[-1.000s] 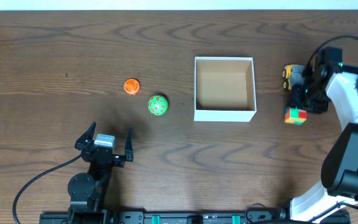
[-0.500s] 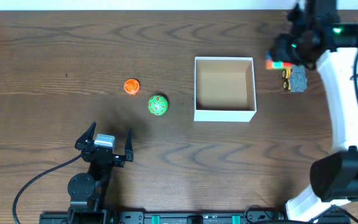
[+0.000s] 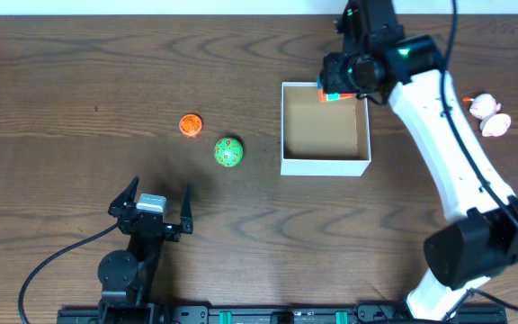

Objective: Pack container
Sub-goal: 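Carry the cube into the white box and release it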

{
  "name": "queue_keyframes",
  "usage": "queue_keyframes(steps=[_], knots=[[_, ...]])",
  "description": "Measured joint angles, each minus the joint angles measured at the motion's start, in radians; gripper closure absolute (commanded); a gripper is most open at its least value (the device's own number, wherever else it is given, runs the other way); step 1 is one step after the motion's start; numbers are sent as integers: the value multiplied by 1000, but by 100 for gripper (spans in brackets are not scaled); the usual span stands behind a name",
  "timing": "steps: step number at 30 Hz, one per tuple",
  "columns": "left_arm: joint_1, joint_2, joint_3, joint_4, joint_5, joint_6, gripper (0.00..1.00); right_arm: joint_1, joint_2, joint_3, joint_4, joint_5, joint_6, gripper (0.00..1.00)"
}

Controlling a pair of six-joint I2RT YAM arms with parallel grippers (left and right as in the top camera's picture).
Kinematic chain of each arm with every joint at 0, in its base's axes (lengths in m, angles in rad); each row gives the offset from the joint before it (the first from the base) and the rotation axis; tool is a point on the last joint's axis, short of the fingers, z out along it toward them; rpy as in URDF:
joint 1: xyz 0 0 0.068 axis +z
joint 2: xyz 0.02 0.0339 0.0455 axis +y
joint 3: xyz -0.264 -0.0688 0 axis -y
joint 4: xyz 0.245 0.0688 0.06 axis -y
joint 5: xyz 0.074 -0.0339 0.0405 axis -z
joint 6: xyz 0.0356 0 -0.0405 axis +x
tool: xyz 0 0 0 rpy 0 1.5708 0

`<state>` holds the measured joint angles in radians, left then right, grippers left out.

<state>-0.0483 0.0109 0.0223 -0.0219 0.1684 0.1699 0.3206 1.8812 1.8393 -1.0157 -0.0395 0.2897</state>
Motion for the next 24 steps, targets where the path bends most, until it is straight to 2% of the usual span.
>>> queue_keyframes(steps=[24], knots=[[0,0,0,0,0,0,2,-4,246,0,-37,109,71,44]])
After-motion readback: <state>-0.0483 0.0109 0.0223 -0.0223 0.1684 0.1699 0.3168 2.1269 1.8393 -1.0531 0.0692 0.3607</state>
